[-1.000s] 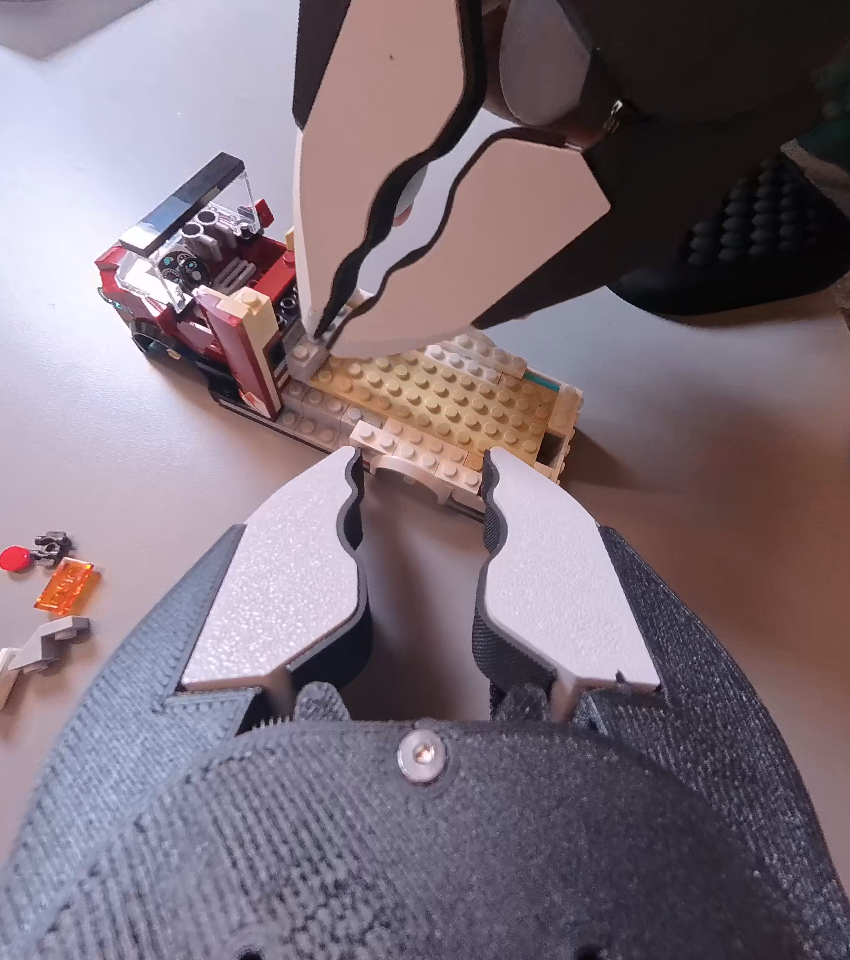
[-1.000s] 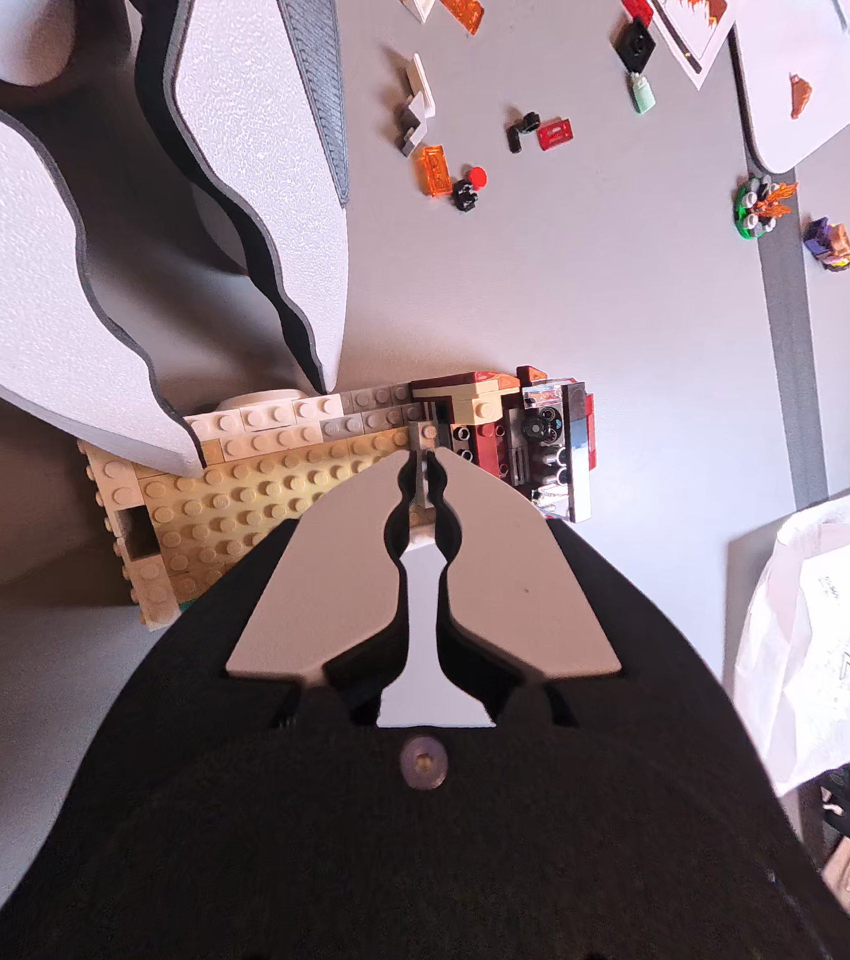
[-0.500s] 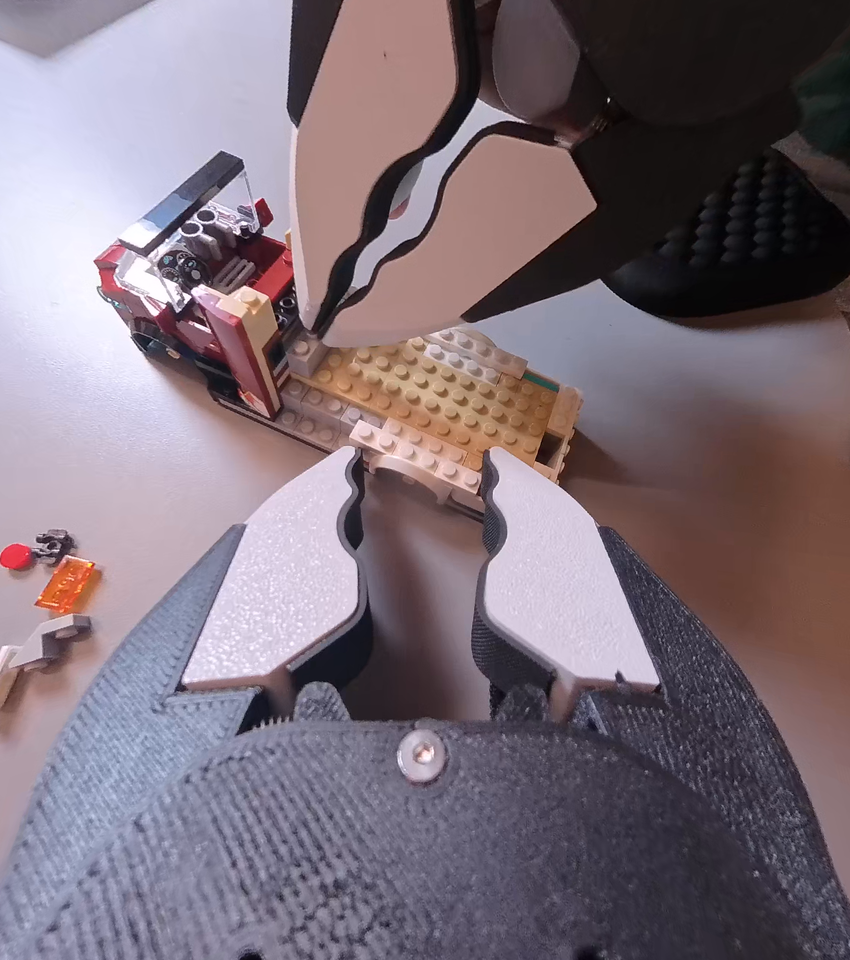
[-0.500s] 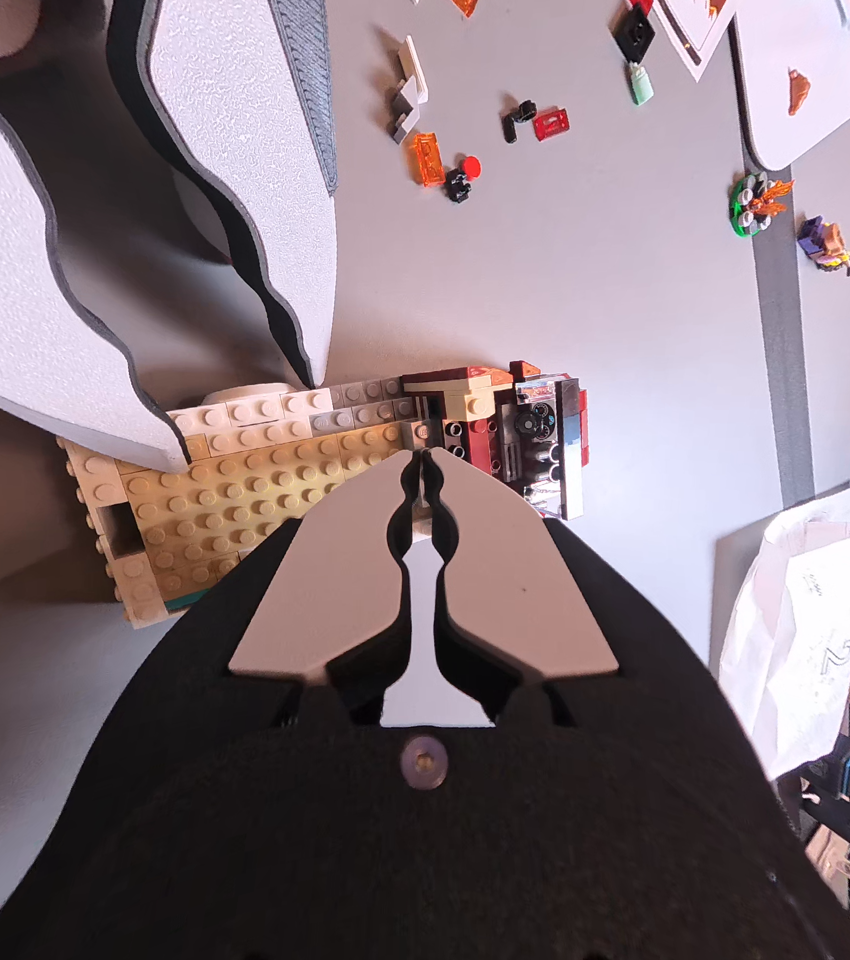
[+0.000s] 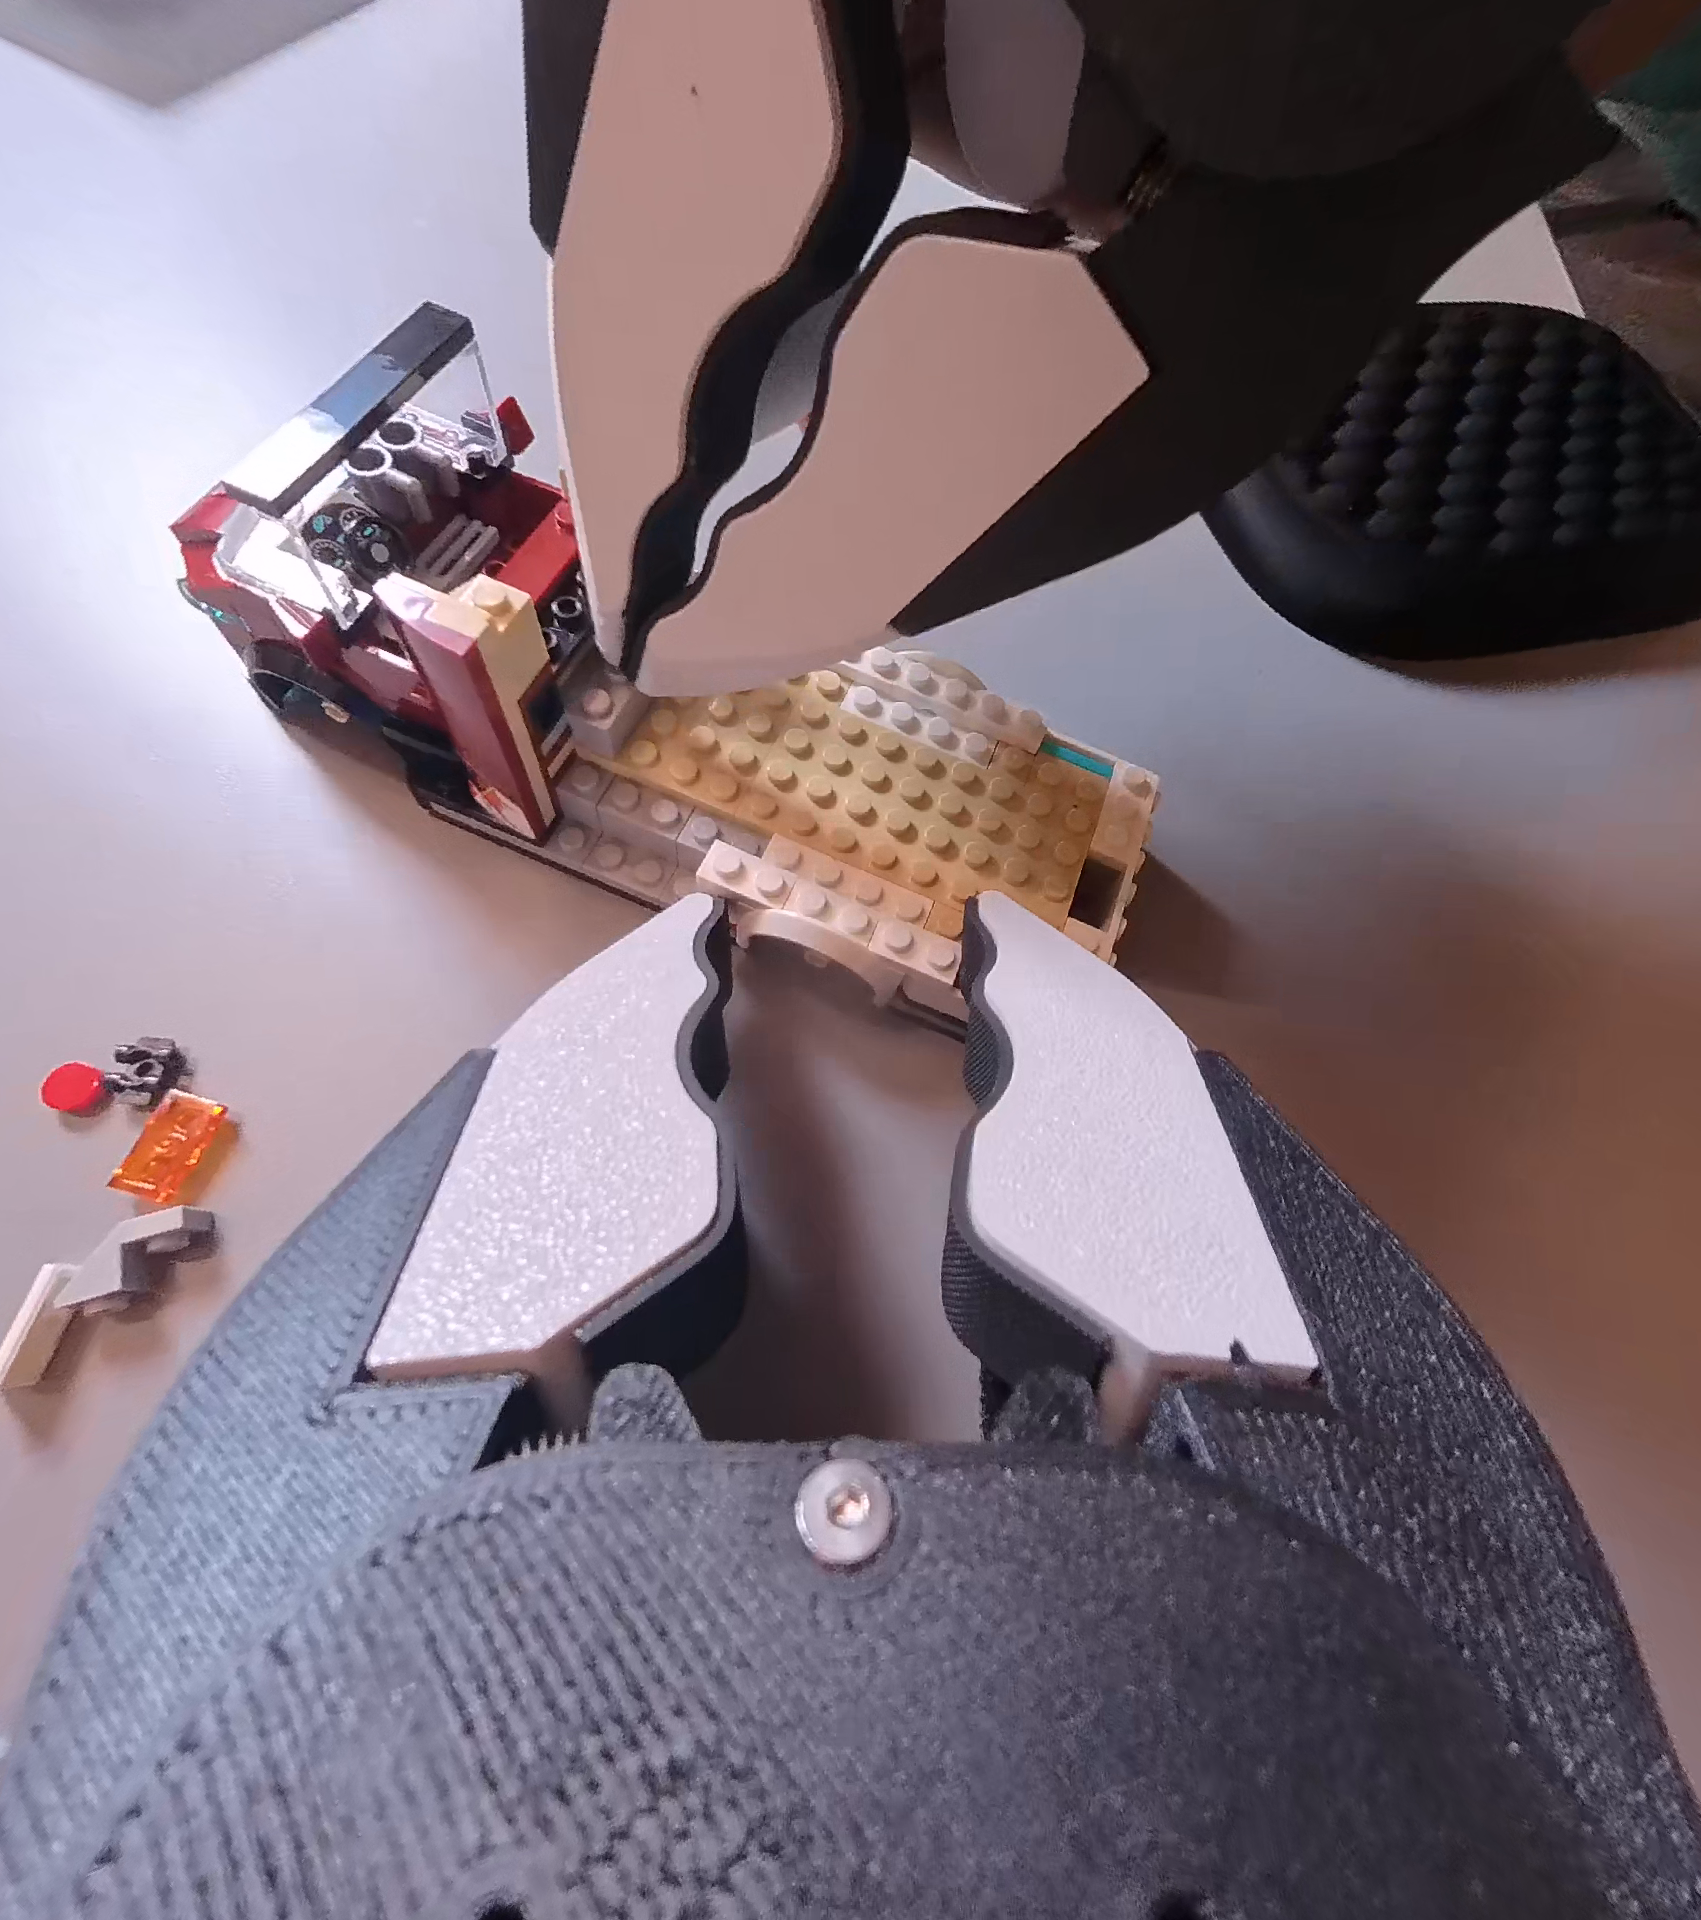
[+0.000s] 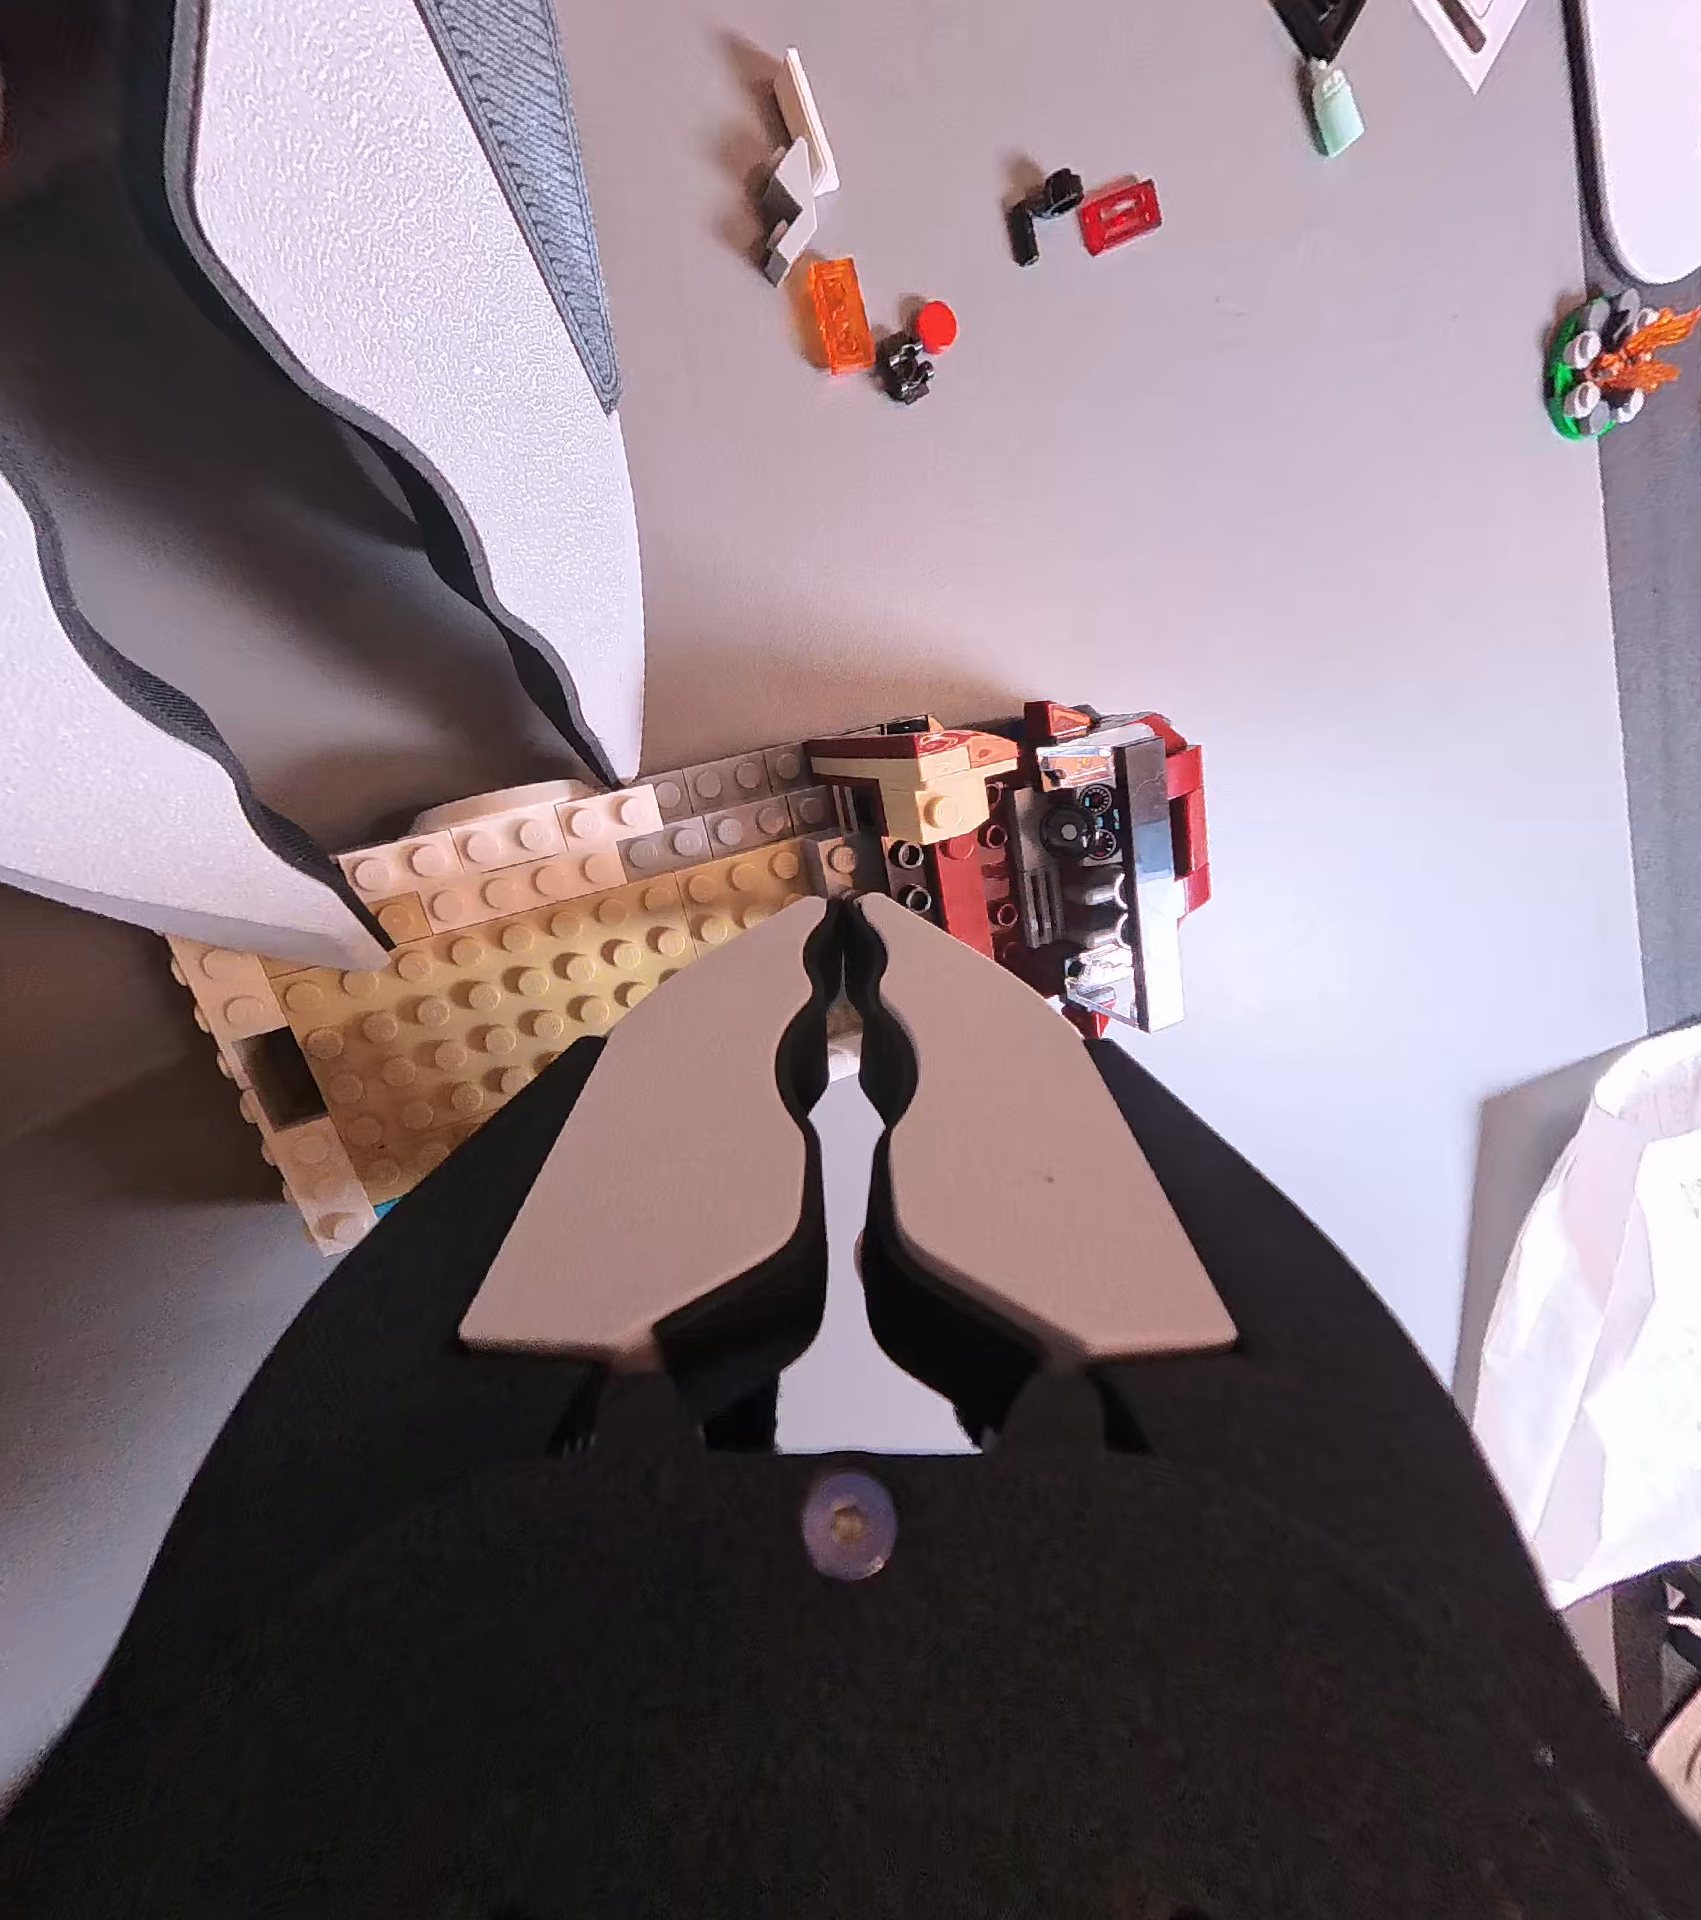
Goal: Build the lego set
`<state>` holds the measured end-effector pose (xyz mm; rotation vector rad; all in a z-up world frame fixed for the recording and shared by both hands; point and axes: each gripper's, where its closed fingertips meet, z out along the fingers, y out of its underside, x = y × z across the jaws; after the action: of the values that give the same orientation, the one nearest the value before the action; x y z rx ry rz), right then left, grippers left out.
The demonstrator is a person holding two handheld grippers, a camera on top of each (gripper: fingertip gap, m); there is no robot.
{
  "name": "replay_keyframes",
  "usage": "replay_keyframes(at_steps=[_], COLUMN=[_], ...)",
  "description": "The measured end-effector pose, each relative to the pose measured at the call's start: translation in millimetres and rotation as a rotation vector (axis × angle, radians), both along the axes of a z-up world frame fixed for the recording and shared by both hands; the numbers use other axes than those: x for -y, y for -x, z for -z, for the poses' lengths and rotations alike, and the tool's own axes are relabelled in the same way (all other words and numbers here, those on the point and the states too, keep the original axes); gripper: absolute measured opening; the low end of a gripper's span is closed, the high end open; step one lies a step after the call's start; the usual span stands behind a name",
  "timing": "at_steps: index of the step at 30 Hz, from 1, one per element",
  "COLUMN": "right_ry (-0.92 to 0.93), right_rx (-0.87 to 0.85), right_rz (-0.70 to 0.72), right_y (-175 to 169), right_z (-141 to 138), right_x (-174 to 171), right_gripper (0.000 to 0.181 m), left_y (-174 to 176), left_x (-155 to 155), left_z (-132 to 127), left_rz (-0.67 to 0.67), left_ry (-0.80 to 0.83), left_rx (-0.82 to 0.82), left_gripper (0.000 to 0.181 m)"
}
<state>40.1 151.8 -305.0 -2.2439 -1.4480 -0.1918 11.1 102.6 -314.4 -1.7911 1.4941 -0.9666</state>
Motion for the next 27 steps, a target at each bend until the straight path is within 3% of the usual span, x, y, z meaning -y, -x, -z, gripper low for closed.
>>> replay_keyframes(at_steps=[14, 17, 19, 23, 27], right_ry=[-0.005, -0.072, -0.14, -0.184, -0.189], right_rx=[-0.018, -0.096, -0.22, -0.451, -0.519], right_rz=[-0.018, 0.017, 0.044, 0.131, 0.222], right_y=[2, 2, 3, -9, -27], right_z=[0, -2, -18, -45, -33], right_x=[-5, -7, -4, 18, 36], right_gripper=[0.0, 0.0, 0.0, 0.019, 0.019], left_y=[0, 3, 3, 4, 3], left_x=[-5, -7, -7, -4, -2], left_z=[0, 0, 0, 0, 0], left_rz=[-0.021, -0.031, -0.035, -0.023, -0.014], left_ry=[0.011, 0.025, 0.014, -0.003, -0.004], left_rx=[0.001, 0.006, 0.005, 0.003, -0.001], left_gripper=[0.043, 0.042, 0.046, 0.048, 0.047])
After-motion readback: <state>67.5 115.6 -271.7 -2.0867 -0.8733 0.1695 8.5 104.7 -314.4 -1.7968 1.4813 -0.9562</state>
